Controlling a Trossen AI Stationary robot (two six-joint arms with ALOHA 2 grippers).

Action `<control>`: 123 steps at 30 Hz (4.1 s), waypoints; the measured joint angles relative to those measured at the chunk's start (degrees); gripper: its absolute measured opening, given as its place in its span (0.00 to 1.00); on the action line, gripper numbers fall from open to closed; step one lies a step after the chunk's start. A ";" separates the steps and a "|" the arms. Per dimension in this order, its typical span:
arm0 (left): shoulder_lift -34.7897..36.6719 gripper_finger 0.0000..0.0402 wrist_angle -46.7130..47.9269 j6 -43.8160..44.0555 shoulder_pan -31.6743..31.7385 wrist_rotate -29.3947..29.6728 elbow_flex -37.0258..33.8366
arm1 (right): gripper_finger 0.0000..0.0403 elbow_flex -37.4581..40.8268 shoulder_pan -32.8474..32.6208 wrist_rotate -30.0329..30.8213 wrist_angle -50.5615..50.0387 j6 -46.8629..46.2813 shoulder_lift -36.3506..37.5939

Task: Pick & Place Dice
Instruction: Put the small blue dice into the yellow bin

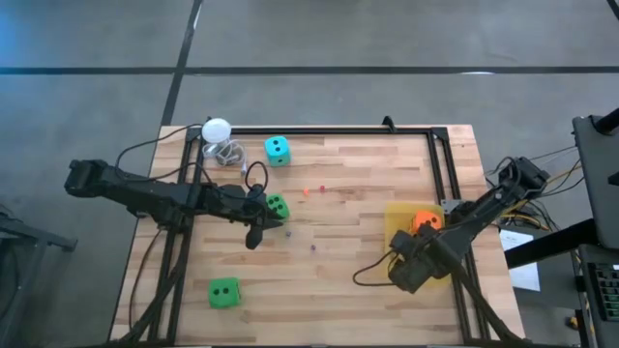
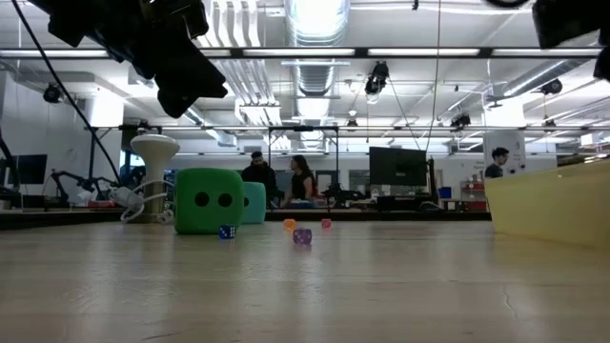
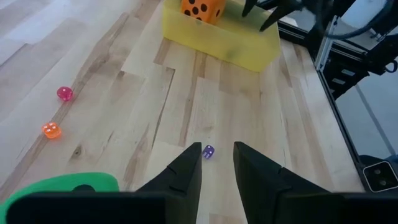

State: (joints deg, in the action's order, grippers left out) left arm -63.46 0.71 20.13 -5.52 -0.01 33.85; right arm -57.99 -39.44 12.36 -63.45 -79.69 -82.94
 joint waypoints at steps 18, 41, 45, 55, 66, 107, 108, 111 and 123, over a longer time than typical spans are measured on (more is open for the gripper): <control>-10.58 0.25 26.11 -7.72 0.02 -0.42 18.53 | 0.56 -7.81 0.11 17.92 -0.75 8.07 -1.03; -16.52 0.25 29.57 -12.65 -0.02 0.68 19.30 | 0.56 -8.27 0.07 17.83 4.87 9.06 -0.97; -16.63 0.25 31.01 -14.22 -0.02 0.68 19.28 | 0.56 -8.27 0.07 19.19 7.40 11.22 -0.96; -16.65 0.25 33.95 -14.35 -0.02 0.94 19.28 | 0.56 -8.27 0.13 20.83 7.78 12.21 -0.95; -16.63 0.25 34.11 -15.47 -0.07 3.70 19.28 | 0.56 -8.27 0.11 20.80 8.05 12.40 -0.94; -16.68 0.25 38.75 -17.17 -0.07 7.10 19.23 | 0.56 -8.25 0.09 22.04 8.94 18.84 -0.82; -16.68 0.25 39.37 -17.17 -0.07 7.13 19.23 | 0.56 -8.25 0.09 22.16 8.95 18.90 -0.83; -16.68 0.25 40.86 -17.13 -0.07 7.97 19.23 | 0.56 -8.25 0.13 22.20 8.95 20.13 -0.83; -19.86 0.25 34.99 -26.20 -0.58 9.06 19.23 | 0.56 -8.24 0.07 22.29 8.86 21.90 -0.82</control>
State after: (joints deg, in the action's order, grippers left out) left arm -83.32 35.70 -6.07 -6.10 9.05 53.08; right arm -66.23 -39.38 34.65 -54.59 -57.79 -83.76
